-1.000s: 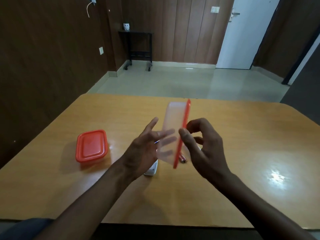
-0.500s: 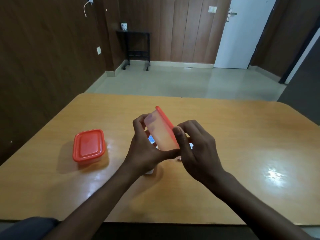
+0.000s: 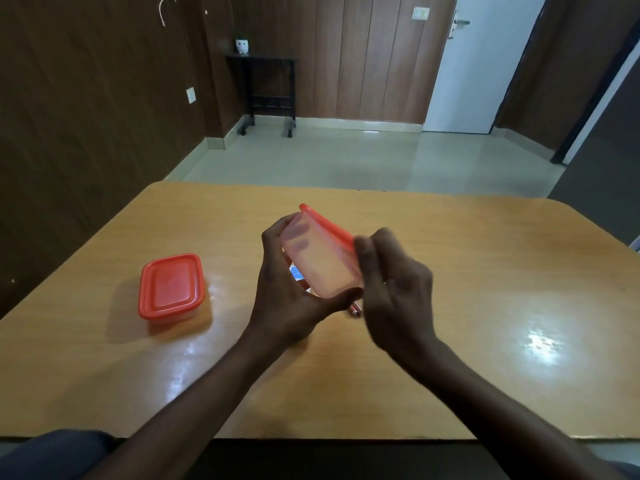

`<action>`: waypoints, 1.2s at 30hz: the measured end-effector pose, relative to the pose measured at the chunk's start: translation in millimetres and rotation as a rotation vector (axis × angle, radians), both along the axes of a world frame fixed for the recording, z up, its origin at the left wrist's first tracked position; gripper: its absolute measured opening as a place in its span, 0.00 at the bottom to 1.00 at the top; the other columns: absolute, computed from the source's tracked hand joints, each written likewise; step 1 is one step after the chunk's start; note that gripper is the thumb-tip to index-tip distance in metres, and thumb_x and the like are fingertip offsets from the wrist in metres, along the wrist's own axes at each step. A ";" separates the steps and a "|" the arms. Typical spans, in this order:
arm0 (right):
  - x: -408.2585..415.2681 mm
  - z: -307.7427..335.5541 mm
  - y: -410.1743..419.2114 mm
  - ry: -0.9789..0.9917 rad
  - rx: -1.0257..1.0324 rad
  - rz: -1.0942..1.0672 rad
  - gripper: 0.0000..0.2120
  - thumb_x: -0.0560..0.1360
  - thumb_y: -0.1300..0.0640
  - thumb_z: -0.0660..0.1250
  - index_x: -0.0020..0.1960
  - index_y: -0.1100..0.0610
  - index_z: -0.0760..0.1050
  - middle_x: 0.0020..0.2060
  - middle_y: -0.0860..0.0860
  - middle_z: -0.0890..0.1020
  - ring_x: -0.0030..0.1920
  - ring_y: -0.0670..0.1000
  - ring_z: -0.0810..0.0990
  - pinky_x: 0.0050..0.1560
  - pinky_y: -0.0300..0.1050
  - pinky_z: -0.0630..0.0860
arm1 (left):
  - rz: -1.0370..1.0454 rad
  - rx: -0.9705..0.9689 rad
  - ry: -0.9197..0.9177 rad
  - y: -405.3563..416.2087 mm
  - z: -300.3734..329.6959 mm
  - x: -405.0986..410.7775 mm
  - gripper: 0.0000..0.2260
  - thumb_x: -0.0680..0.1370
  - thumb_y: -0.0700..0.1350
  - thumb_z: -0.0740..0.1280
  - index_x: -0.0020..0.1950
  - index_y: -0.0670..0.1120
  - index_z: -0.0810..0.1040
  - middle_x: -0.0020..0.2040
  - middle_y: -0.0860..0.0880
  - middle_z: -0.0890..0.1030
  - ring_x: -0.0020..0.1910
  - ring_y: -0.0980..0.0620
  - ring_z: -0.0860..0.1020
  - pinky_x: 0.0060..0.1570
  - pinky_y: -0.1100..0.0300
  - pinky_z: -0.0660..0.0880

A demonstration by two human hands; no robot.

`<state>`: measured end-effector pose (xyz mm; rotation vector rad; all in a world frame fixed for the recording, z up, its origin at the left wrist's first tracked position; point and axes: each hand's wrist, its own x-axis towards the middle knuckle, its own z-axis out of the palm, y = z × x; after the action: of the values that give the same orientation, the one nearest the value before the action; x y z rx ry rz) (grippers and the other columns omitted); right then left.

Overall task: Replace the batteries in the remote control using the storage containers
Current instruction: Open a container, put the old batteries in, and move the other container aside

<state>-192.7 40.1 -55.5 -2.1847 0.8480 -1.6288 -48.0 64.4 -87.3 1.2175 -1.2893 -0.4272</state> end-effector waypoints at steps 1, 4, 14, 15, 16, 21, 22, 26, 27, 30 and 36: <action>-2.4 5.0 -3.0 -0.060 0.036 -0.035 0.16 0.84 0.54 0.60 0.39 0.46 0.64 0.27 0.48 0.71 0.28 0.44 0.74 0.25 0.35 0.66 | -0.008 -0.003 -0.002 0.6 0.1 0.1 0.51 0.57 0.47 0.86 0.72 0.56 0.59 0.68 0.63 0.68 0.66 0.67 0.71 0.51 0.73 0.76; -11.3 13.1 -24.5 -0.216 0.206 -0.169 0.19 0.86 0.53 0.57 0.37 0.47 0.61 0.26 0.43 0.72 0.27 0.43 0.73 0.27 0.38 0.64 | -0.002 -0.003 0.005 1.1 -0.3 1.6 0.51 0.56 0.50 0.85 0.72 0.56 0.59 0.69 0.59 0.69 0.67 0.65 0.71 0.51 0.75 0.73; -59.3 -20.3 -107.2 -0.629 0.923 -0.460 0.21 0.83 0.43 0.62 0.38 0.57 0.71 0.33 0.53 0.75 0.24 0.52 0.72 0.30 0.48 0.74 | 0.081 0.015 0.221 -14.3 -6.6 5.4 0.55 0.54 0.57 0.86 0.74 0.55 0.59 0.72 0.52 0.70 0.71 0.51 0.73 0.67 0.44 0.75; -63.4 -24.9 -112.0 -0.680 0.981 -0.448 0.19 0.83 0.46 0.63 0.40 0.58 0.71 0.34 0.54 0.77 0.22 0.51 0.74 0.32 0.49 0.78 | 0.083 0.024 0.245 -14.6 -6.9 5.2 0.55 0.54 0.58 0.86 0.74 0.56 0.59 0.72 0.53 0.70 0.71 0.51 0.72 0.67 0.43 0.75; -66.1 -29.7 -116.5 -0.723 1.037 -0.432 0.17 0.83 0.49 0.64 0.42 0.60 0.72 0.35 0.56 0.79 0.22 0.51 0.78 0.35 0.49 0.81 | 0.078 0.038 0.270 -14.5 -6.8 4.6 0.56 0.53 0.58 0.86 0.74 0.58 0.59 0.73 0.54 0.70 0.71 0.53 0.72 0.66 0.42 0.75; -74.4 -53.7 -132.6 -0.696 1.234 -0.438 0.10 0.82 0.59 0.65 0.56 0.67 0.73 0.36 0.61 0.83 0.25 0.54 0.84 0.35 0.47 0.85 | 0.007 0.131 0.329 -6.7 -6.2 -0.9 0.56 0.54 0.54 0.87 0.74 0.61 0.59 0.72 0.61 0.69 0.66 0.70 0.70 0.66 0.44 0.76; -75.3 -57.5 -134.1 -0.618 1.253 -0.476 0.10 0.81 0.59 0.66 0.56 0.67 0.74 0.36 0.60 0.83 0.25 0.54 0.84 0.34 0.47 0.85 | 0.000 0.147 0.327 -5.7 -6.4 -1.4 0.56 0.53 0.55 0.87 0.74 0.61 0.59 0.72 0.61 0.69 0.66 0.70 0.70 0.67 0.45 0.76; -77.6 -61.5 -130.7 -0.172 1.175 -0.634 0.17 0.77 0.52 0.71 0.52 0.67 0.77 0.30 0.59 0.84 0.23 0.55 0.83 0.36 0.50 0.85 | -0.038 0.185 0.342 -3.2 -5.9 -3.1 0.56 0.57 0.50 0.87 0.77 0.60 0.58 0.73 0.56 0.69 0.70 0.61 0.70 0.68 0.49 0.75; -78.6 -60.6 -127.3 -0.093 1.143 -0.650 0.20 0.76 0.50 0.71 0.54 0.67 0.75 0.30 0.60 0.83 0.23 0.56 0.83 0.36 0.54 0.86 | -0.061 0.195 0.364 -3.0 -5.3 -5.0 0.55 0.58 0.47 0.86 0.77 0.60 0.58 0.74 0.56 0.70 0.70 0.60 0.71 0.67 0.50 0.75; -78.6 -50.4 -111.7 0.147 0.958 -0.665 0.24 0.77 0.45 0.67 0.62 0.61 0.66 0.40 0.58 0.83 0.26 0.57 0.84 0.33 0.55 0.85 | -0.157 0.214 0.471 -5.5 -5.7 -10.5 0.49 0.59 0.44 0.86 0.73 0.61 0.65 0.68 0.60 0.75 0.67 0.57 0.76 0.60 0.54 0.80; -74.2 -13.2 -87.6 0.100 1.024 -0.013 0.20 0.80 0.39 0.63 0.55 0.54 0.83 0.47 0.52 0.87 0.44 0.54 0.86 0.40 0.49 0.83 | -0.454 0.359 0.677 -9.4 -7.4 -27.5 0.23 0.69 0.42 0.77 0.63 0.57 0.81 0.62 0.49 0.84 0.57 0.46 0.84 0.55 0.44 0.83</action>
<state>-266.9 -47.5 -68.7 -1.4998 1.3289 -0.7629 -75.5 55.0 -94.7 0.9241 -0.8981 -1.3227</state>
